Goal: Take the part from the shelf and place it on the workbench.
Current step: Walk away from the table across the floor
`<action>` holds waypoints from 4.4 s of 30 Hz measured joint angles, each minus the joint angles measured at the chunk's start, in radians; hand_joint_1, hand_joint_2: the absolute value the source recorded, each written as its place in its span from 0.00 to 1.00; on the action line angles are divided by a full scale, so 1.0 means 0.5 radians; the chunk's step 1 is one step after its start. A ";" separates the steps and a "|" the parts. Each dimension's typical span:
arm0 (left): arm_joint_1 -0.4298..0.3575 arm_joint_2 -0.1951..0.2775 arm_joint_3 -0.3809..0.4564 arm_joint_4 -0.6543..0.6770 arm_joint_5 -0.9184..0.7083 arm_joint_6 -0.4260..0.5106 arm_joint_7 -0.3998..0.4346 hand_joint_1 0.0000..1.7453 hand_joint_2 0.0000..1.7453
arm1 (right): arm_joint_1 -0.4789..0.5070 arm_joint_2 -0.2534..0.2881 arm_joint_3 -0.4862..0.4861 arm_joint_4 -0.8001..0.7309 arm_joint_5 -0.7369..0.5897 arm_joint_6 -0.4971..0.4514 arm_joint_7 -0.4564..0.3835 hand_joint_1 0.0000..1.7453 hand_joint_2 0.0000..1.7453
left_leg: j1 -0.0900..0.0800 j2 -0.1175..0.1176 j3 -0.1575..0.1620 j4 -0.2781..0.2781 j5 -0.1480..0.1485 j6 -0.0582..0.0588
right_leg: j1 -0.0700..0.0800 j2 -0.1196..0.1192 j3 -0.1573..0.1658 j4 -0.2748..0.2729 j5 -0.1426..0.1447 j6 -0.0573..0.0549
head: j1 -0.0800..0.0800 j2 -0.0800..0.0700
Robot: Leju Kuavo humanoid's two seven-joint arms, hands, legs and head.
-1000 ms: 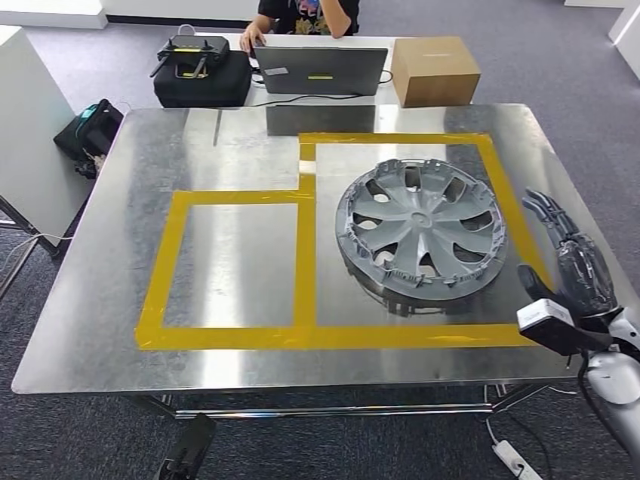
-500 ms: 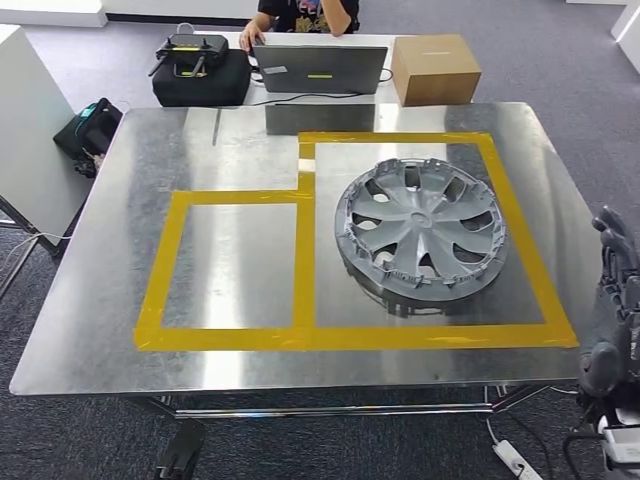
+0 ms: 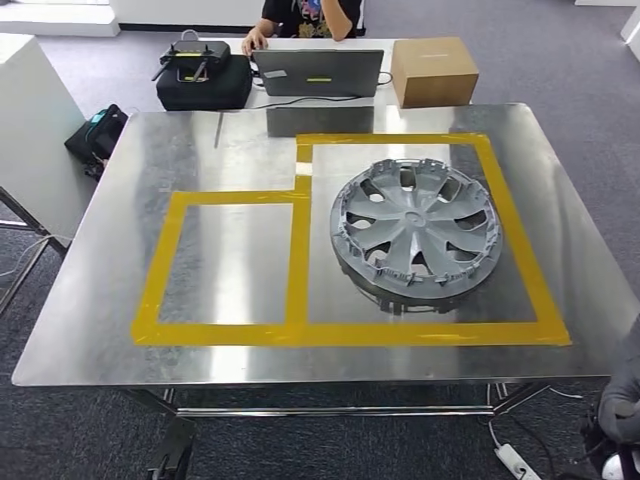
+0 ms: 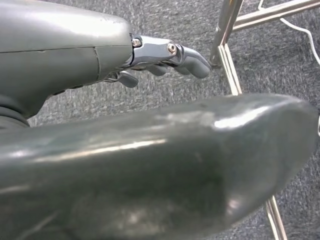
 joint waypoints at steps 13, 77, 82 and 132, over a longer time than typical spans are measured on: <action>0.007 0.007 0.042 0.000 -0.012 -0.001 0.009 0.00 0.00 | -0.045 0.026 0.015 -0.005 0.005 0.023 0.002 0.00 0.00 | -0.041 0.015 0.066 0.235 -0.260 0.050 | 0.059 -0.015 -0.240 0.047 0.156 -0.133 | -0.019 0.000; -0.005 -0.007 0.073 -0.002 -0.085 -0.017 0.003 0.00 0.00 | -0.035 0.040 0.000 0.023 0.010 0.113 0.002 0.00 0.00 | -0.047 -0.042 0.265 0.021 -0.233 0.036 | 0.095 -0.008 -0.217 -0.059 0.243 -0.137 | -0.023 0.001; 0.003 -0.015 0.073 -0.002 -0.088 -0.011 0.002 0.00 0.00 | -0.027 0.040 -0.001 0.021 0.002 0.121 0.002 0.00 0.00 | -0.044 0.022 0.264 -0.061 -0.226 0.113 | 0.083 0.003 -0.334 0.099 0.174 -0.089 | -0.017 0.001; 0.006 -0.026 0.113 -0.002 -0.112 -0.025 0.006 0.00 0.00 | -0.037 0.042 -0.011 -0.004 0.028 0.103 0.002 0.00 0.00 | -0.050 0.046 -0.132 0.601 -0.452 0.024 | 0.065 0.031 -0.152 -0.030 0.157 -0.162 | 0.005 0.001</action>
